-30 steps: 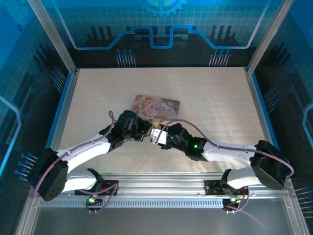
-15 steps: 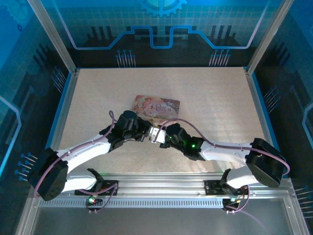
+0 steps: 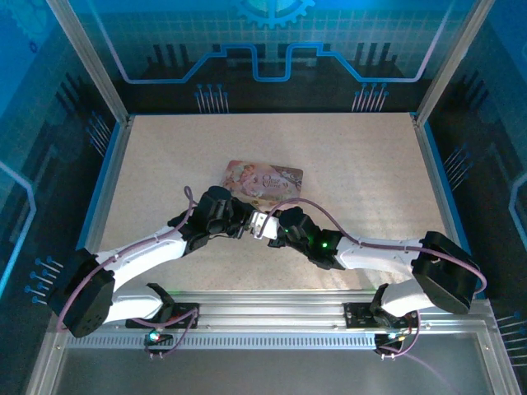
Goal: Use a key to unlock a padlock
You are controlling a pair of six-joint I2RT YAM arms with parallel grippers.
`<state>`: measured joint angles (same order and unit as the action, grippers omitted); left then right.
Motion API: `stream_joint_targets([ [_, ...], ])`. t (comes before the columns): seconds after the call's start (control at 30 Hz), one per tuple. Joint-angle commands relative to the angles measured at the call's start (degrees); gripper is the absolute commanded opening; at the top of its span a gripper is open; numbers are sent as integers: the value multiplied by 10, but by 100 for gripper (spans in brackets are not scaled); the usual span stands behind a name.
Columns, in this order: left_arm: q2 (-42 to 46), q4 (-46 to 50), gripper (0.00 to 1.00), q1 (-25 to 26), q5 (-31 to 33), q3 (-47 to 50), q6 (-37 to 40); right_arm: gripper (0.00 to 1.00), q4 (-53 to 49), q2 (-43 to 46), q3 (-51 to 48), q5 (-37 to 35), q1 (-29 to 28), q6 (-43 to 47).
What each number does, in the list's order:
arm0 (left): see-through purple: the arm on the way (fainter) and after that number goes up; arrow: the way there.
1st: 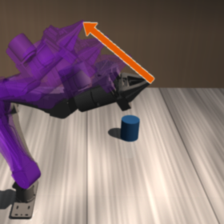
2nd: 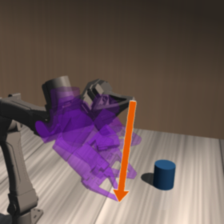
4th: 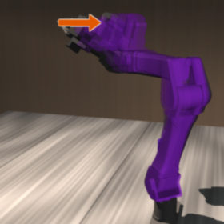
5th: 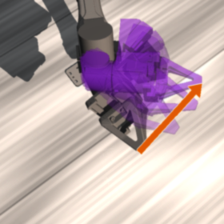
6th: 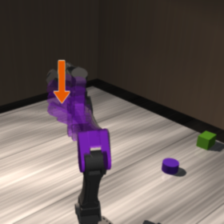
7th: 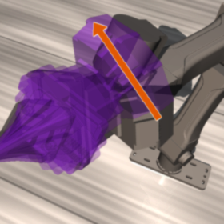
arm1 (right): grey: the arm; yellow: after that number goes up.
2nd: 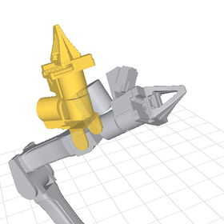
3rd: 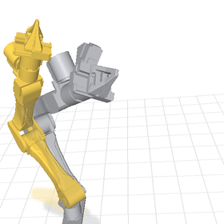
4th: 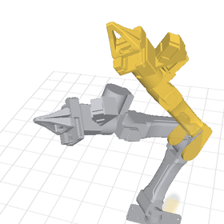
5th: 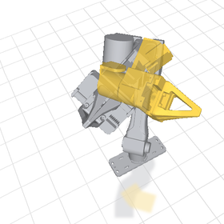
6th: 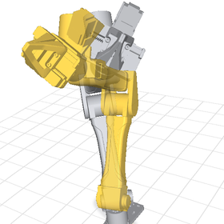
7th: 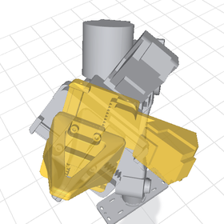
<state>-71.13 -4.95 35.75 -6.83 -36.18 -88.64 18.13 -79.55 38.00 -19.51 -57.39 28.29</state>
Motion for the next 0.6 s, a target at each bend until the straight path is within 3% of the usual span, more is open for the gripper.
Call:
stream_joint_targets([
  [0.0, 12, -35, 0, 4, -9, -12, -8, 8, 18, -9, 16, -9, -7, -13],
  [0.57, 10, -41, 0, 4, -9, -11, -12, 0, 19, -8, 16, -7, -6, -42],
])
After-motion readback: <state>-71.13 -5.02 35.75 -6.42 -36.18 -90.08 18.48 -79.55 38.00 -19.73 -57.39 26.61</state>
